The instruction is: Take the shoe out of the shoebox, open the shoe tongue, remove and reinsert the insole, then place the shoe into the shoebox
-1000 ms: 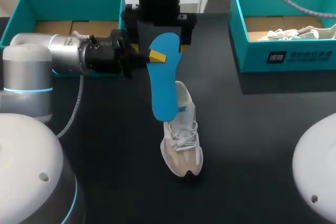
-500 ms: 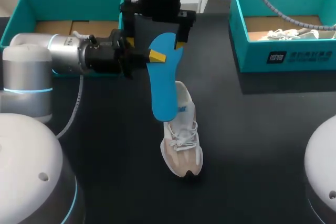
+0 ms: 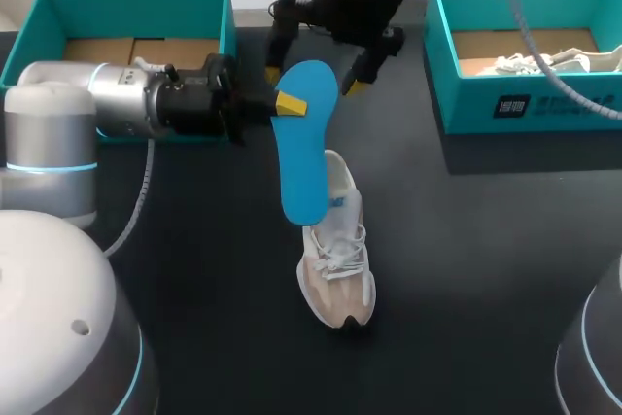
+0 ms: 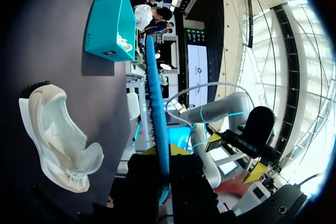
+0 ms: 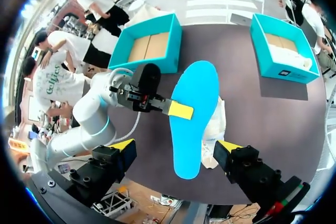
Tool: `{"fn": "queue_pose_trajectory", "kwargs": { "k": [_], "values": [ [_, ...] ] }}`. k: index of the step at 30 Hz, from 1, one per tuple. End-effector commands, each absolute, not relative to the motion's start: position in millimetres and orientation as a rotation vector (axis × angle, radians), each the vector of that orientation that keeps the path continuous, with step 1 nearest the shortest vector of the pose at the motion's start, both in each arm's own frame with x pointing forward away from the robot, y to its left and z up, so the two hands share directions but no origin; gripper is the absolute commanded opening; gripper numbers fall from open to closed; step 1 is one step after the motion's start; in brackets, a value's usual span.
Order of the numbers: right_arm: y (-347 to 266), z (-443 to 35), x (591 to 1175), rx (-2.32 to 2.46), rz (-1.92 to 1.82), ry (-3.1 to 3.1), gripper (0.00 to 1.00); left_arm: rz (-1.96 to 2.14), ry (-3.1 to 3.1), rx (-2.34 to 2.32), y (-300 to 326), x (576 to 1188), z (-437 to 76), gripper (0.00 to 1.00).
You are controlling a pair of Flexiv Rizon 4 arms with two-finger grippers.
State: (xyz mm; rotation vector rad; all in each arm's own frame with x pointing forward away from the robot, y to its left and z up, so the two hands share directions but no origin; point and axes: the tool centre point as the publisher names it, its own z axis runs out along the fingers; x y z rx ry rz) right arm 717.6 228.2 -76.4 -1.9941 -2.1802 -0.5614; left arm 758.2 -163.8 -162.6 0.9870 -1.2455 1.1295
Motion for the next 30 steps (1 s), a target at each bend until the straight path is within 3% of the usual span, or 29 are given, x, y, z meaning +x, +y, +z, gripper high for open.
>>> {"fn": "queue_pose_trajectory", "kwargs": {
  "k": [1,15,30],
  "values": [
    [207,-94,717,-1.487,-1.103,-1.708,1.0,1.129,-1.247,0.988,-164,758,-163,0.0],
    [162,-115,726,-1.323,-1.305,-1.478,1.0,1.129,-1.247,0.988,-164,758,-163,0.0],
    [162,-115,726,-1.323,-1.305,-1.478,1.0,1.129,-1.247,0.988,-164,758,-163,0.0]
  ]
}}
